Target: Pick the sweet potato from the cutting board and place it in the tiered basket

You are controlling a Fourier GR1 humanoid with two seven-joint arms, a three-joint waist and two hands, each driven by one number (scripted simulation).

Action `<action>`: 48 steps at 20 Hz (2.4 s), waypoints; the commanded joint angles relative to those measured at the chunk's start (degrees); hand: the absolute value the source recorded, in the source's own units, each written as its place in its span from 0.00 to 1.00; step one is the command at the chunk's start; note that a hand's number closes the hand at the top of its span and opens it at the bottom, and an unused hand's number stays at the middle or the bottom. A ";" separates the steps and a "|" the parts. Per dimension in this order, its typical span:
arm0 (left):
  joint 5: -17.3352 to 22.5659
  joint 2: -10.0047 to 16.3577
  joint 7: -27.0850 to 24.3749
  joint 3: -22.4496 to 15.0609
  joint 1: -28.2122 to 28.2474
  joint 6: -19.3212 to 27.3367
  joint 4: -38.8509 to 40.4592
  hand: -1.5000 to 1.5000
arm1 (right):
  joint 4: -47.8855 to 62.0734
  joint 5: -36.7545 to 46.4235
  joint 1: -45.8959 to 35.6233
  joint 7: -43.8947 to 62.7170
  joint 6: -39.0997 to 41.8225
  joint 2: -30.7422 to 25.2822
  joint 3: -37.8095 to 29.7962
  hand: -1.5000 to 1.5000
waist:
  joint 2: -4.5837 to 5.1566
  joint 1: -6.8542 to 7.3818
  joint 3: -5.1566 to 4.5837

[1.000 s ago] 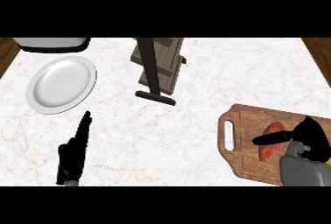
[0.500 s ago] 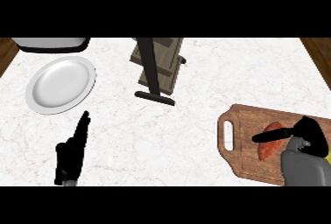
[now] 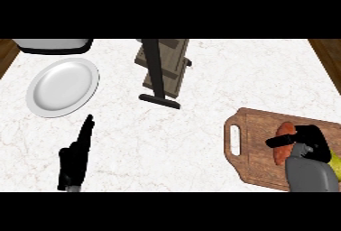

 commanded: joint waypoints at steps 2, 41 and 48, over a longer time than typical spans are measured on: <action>-0.19 -1.32 0.95 -0.90 1.72 -0.15 1.13 0.50 | 2.67 -0.97 -1.33 10.65 -0.09 0.15 1.24 1.00 | 0.64 -0.14 0.45; -1.28 -2.11 1.62 0.90 1.90 -0.56 1.08 0.50 | -16.77 -16.17 -66.94 -2.02 37.20 -8.68 2.49 1.00 | -0.19 -1.10 0.29; -2.58 -2.78 3.96 0.73 -0.69 0.47 1.40 0.50 | -2.54 -12.42 -76.67 -4.09 32.57 -10.45 0.49 1.00 | 0.39 -0.50 0.34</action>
